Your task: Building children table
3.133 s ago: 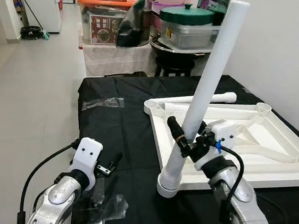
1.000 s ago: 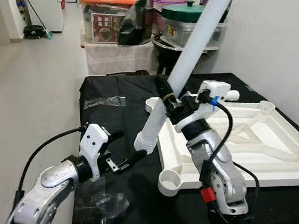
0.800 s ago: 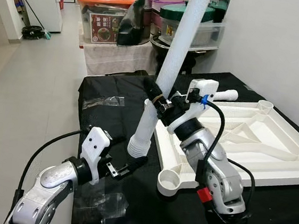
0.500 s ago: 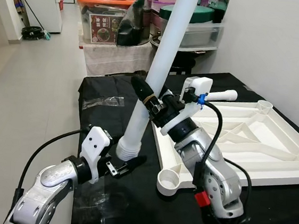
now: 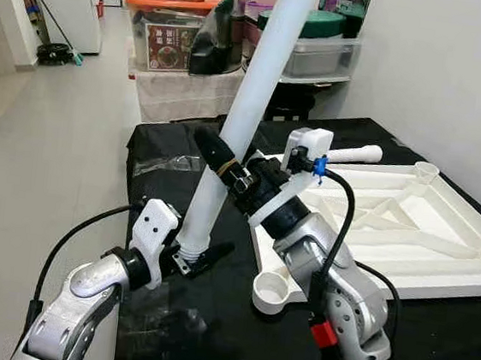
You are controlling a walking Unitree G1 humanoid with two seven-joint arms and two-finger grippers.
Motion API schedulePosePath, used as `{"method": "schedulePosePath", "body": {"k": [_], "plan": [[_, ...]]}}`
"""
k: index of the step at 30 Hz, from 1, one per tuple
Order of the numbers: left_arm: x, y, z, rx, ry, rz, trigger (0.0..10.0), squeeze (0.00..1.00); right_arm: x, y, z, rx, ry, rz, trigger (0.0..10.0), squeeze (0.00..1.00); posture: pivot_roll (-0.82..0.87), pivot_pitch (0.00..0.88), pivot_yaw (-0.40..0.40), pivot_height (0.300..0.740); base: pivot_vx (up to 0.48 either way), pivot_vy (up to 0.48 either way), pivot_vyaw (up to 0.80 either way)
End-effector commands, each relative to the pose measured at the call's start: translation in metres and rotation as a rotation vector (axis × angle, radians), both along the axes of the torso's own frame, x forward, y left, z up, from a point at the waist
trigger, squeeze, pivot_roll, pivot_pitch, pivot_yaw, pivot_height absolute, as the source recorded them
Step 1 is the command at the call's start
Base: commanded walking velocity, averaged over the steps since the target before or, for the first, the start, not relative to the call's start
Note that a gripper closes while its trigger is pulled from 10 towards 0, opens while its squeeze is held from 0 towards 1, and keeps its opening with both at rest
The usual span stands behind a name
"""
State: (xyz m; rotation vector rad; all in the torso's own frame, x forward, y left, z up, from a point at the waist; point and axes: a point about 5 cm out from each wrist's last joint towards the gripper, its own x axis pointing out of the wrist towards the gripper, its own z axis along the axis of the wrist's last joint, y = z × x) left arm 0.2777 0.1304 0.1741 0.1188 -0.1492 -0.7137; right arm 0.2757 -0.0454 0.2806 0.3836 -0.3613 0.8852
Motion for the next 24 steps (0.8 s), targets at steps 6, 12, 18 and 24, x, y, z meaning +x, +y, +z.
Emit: {"method": "schedulePosePath", "body": {"k": [6, 12, 18, 24], "plan": [[-0.007, -0.007, -0.011, 0.036, 0.022, -0.067, 0.0, 0.00, -0.006, 0.004, 0.003, 0.005, -0.006, 0.051, 0.0, 0.00, 0.04, 0.000, -0.004, 0.740, 0.000, 0.000, 0.00], [-0.008, -0.009, -0.015, 0.058, 0.034, -0.069, 0.0, 0.00, -0.006, 0.004, 0.003, -0.005, -0.010, 0.052, 0.0, 0.00, 0.04, 0.000, -0.004, 0.740, 0.000, 0.000, 0.00], [-0.007, -0.010, -0.014, 0.074, 0.032, -0.066, 10.0, 0.00, -0.006, 0.002, 0.003, -0.009, 0.000, 0.102, 10.0, 1.00, 0.05, 0.000, -0.008, 0.740, 0.000, 0.000, 0.00], [-0.017, -0.008, -0.010, 0.142, 0.002, -0.153, 10.0, 0.00, -0.008, -0.003, -0.002, -0.074, -0.007, 0.208, 10.0, 1.00, 0.05, 0.000, -0.014, 0.740, 0.000, 0.000, 0.00]]}}
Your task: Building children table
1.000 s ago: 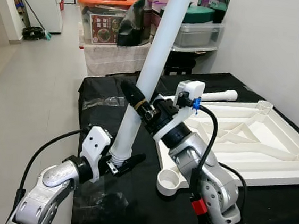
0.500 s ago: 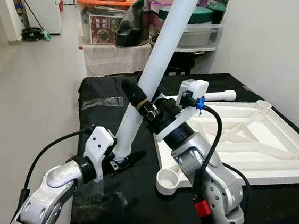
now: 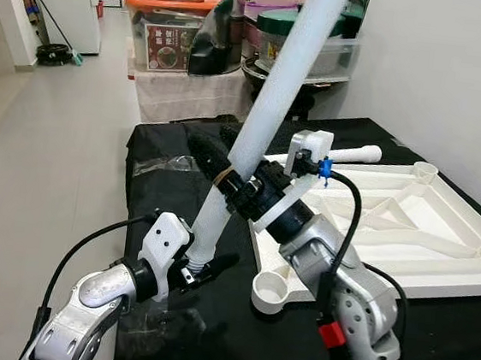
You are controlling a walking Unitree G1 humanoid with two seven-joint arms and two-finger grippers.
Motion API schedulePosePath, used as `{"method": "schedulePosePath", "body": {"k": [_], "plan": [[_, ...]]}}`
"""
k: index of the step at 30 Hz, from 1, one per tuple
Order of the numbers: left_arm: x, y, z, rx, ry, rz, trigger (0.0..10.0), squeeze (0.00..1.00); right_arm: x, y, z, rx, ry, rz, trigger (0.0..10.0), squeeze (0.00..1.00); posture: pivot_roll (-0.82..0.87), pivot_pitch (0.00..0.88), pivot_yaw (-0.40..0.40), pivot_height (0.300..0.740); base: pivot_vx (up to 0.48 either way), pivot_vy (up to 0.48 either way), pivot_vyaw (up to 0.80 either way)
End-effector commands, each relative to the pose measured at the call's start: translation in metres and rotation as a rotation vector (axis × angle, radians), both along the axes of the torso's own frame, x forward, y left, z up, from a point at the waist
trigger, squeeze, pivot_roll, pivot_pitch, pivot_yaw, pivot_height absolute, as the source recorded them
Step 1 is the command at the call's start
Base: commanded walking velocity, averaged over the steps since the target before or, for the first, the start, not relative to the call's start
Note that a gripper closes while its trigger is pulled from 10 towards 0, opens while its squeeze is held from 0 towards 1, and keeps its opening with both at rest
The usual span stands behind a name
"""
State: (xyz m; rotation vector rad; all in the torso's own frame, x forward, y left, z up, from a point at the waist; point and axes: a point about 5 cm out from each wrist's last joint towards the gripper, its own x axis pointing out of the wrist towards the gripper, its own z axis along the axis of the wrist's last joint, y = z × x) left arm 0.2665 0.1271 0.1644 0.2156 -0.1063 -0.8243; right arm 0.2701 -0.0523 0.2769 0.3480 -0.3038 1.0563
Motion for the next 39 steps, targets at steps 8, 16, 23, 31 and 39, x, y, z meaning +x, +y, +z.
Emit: {"method": "schedulePosePath", "body": {"k": [8, 16, 23, 31, 39], "plan": [[-0.008, 0.003, -0.001, 0.064, -0.013, -0.066, 10.0, 0.00, 0.002, 0.000, -0.006, -0.026, 0.070, 0.086, 10.0, 1.00, 0.05, 0.000, -0.017, 0.740, 0.000, 0.000, 0.00], [-0.013, -0.010, -0.003, 0.032, -0.008, -0.087, 10.0, 0.00, -0.001, 0.009, -0.014, -0.016, 0.118, 0.117, 6.9, 0.00, 0.05, 0.000, -0.023, 0.740, 0.000, 0.000, 0.00], [-0.010, -0.010, 0.003, 0.009, -0.019, -0.094, 10.0, 0.00, -0.007, 0.014, -0.030, -0.054, 0.151, 0.163, 10.0, 0.00, 0.06, 0.000, -0.025, 0.740, 0.000, 0.000, 0.00], [-0.029, -0.018, -0.008, 0.016, 0.085, -0.238, 10.0, 0.00, -0.023, 0.019, -0.025, -0.067, 0.005, 0.300, 10.0, 0.00, 0.06, 0.000, -0.021, 0.740, 0.000, 0.000, 0.00], [-0.044, -0.009, -0.017, 0.048, 0.155, -0.302, 10.0, 0.00, -0.022, 0.006, -0.025, -0.137, -0.088, 0.329, 10.0, 0.00, 0.06, 0.000, -0.024, 0.740, 0.000, 0.000, 0.00]]}}
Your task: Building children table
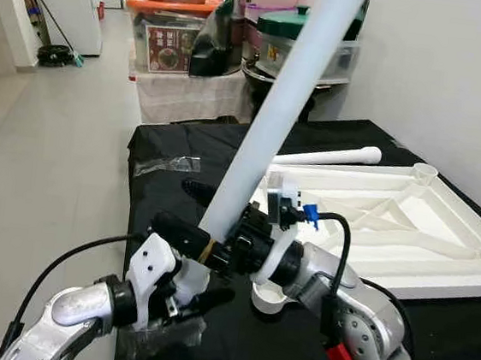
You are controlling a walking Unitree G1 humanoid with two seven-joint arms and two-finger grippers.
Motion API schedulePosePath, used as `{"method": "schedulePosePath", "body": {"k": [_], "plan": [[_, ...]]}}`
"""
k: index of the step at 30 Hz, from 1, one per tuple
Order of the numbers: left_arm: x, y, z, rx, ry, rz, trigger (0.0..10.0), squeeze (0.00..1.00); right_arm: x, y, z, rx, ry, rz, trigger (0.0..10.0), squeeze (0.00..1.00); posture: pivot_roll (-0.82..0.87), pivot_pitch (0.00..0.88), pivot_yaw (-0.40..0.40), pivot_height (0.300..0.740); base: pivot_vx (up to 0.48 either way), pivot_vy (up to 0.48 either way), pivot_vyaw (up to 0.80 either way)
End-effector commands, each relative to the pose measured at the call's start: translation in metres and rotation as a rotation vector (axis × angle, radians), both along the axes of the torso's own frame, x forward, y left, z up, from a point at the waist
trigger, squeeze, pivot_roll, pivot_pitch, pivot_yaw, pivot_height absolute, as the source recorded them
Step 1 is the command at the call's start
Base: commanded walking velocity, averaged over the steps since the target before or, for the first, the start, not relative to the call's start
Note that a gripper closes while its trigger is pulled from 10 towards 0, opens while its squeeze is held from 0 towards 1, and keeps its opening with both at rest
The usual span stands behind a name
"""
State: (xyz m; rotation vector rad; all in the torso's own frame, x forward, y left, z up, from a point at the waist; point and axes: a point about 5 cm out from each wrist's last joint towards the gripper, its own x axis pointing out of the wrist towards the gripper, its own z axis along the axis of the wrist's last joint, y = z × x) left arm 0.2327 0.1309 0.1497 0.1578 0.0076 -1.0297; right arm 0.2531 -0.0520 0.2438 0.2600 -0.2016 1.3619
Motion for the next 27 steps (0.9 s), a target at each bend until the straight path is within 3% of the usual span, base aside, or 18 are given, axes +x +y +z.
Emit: {"method": "schedulePosePath", "body": {"k": [1, 2, 3, 4, 5, 7, 8, 9, 20, 26, 27], "plan": [[-0.010, -0.013, -0.003, 0.033, 0.014, -0.112, 10.0, 0.00, -0.005, 0.005, 0.008, 0.009, -0.062, 0.041, 10.0, 0.00, 0.06, 0.000, -0.024, 0.740, 0.000, 0.000, 0.00], [-0.010, -0.013, -0.003, 0.033, 0.015, -0.113, 10.0, 0.00, -0.005, 0.005, 0.008, 0.009, -0.064, 0.042, 10.0, 0.00, 0.06, 0.000, -0.024, 0.740, 0.000, 0.000, 0.00], [-0.012, -0.012, -0.004, 0.044, 0.023, -0.124, 10.0, 0.00, -0.004, 0.003, 0.008, 0.013, -0.043, 0.063, 5.9, 0.00, 0.07, 0.000, -0.029, 0.740, 0.000, 0.000, 0.00], [-0.014, -0.011, -0.006, 0.052, 0.029, -0.132, 10.0, 0.00, -0.004, 0.001, 0.008, 0.017, -0.028, 0.079, 5.9, 0.00, 0.07, 0.000, -0.033, 0.740, 0.000, 0.000, 0.00], [-0.015, -0.010, -0.007, 0.062, 0.034, -0.142, 10.0, 0.00, -0.004, 0.000, 0.007, 0.010, -0.025, 0.086, 4.6, 0.00, 0.07, 0.000, -0.034, 0.740, 0.000, 0.000, 0.00], [-0.016, -0.010, -0.008, 0.069, 0.037, -0.149, 10.0, 0.00, -0.004, -0.001, 0.006, 0.004, -0.028, 0.091, 4.6, 0.00, 0.07, 0.000, -0.034, 0.740, 0.000, 0.000, 0.00], [-0.016, -0.009, -0.008, 0.069, 0.037, -0.150, 10.0, 0.00, -0.004, -0.001, 0.005, 0.004, -0.028, 0.092, 1.2, 0.00, 0.07, 0.000, -0.035, 0.740, 0.000, 0.000, 0.00], [-0.015, -0.009, -0.008, 0.070, 0.037, -0.150, 10.0, 0.00, -0.004, -0.001, 0.004, 0.012, -0.023, 0.092, 0.0, 0.00, 0.07, 0.000, -0.035, 0.740, 0.000, 0.000, 0.00], [-0.009, -0.005, -0.008, 0.087, -0.012, -0.121, 10.0, 0.00, -0.004, -0.004, 0.003, 0.147, 0.169, 0.137, 0.0, 0.00, 0.06, 0.000, -0.032, 0.740, 0.000, 0.000, 0.00], [-0.006, -0.004, -0.006, 0.077, -0.032, -0.098, 10.0, 0.00, -0.006, -0.004, 0.003, 0.171, 0.196, 0.146, 0.0, 0.00, 0.06, 0.000, -0.030, 0.740, 0.000, 0.000, 0.00], [-0.004, -0.004, -0.005, 0.069, -0.044, -0.085, 10.0, 0.18, -0.006, -0.004, 0.003, 0.180, 0.204, 0.146, 0.0, 0.00, 0.06, 0.000, -0.029, 0.740, 0.000, 0.000, 0.00]]}}
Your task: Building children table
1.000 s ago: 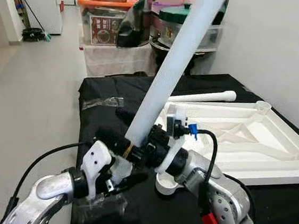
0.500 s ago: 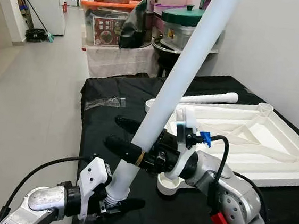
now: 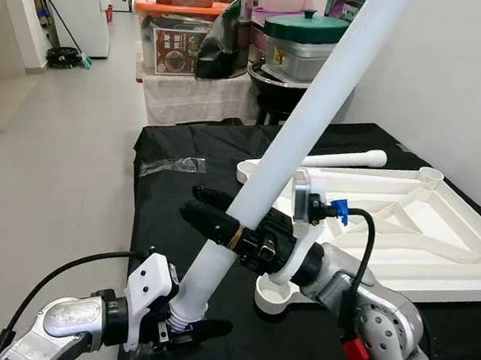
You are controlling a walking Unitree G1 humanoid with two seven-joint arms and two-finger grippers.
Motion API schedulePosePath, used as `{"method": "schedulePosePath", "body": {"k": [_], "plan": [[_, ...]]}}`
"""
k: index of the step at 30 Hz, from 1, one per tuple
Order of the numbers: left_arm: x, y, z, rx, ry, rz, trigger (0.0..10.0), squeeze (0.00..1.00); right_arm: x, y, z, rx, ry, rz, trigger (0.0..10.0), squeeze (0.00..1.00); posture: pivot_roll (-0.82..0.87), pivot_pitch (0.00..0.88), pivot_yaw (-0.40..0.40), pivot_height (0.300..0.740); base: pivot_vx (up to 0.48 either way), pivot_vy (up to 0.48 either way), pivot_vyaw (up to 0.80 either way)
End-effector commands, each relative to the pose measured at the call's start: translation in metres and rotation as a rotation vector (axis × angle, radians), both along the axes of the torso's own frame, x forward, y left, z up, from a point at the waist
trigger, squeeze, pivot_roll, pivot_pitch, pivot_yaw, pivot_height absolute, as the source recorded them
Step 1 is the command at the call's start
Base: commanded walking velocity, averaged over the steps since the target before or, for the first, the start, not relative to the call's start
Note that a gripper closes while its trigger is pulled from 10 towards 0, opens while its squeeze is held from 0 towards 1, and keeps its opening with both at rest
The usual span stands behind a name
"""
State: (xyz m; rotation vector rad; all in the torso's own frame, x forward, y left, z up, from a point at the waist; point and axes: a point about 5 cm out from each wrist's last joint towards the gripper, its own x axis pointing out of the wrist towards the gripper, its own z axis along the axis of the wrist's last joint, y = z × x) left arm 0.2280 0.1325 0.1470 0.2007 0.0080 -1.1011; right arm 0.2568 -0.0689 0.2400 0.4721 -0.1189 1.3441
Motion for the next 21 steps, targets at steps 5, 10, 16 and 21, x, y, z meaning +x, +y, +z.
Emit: {"method": "schedulePosePath", "body": {"k": [5, 10, 16, 21], "plan": [[0.005, -0.005, 0.003, -0.021, -0.060, 0.025, 10.0, 1.00, -0.009, 0.012, 0.008, 0.096, 0.024, 0.094, 0.0, 0.00, 0.06, 0.000, -0.028, 0.740, 0.000, 0.000, 0.00], [0.011, -0.002, 0.013, -0.067, -0.091, 0.082, 10.0, 1.00, 0.009, -0.002, 0.012, 0.037, -0.037, -0.046, 0.0, 0.00, 0.06, 0.000, -0.029, 0.740, 0.000, 0.000, 0.00], [0.015, 0.003, 0.017, -0.094, -0.096, 0.158, 10.0, 1.00, 0.037, -0.036, 0.018, -0.059, -0.111, -0.243, 0.0, 0.00, 0.06, 0.000, -0.031, 0.740, 0.000, 0.000, 0.00], [0.016, 0.005, 0.018, -0.095, -0.123, 0.234, 10.0, 1.00, 0.043, -0.063, 0.018, -0.166, -0.161, -0.330, 0.0, 0.00, 0.05, 0.000, -0.028, 0.740, 0.000, 0.000, 0.00]]}}
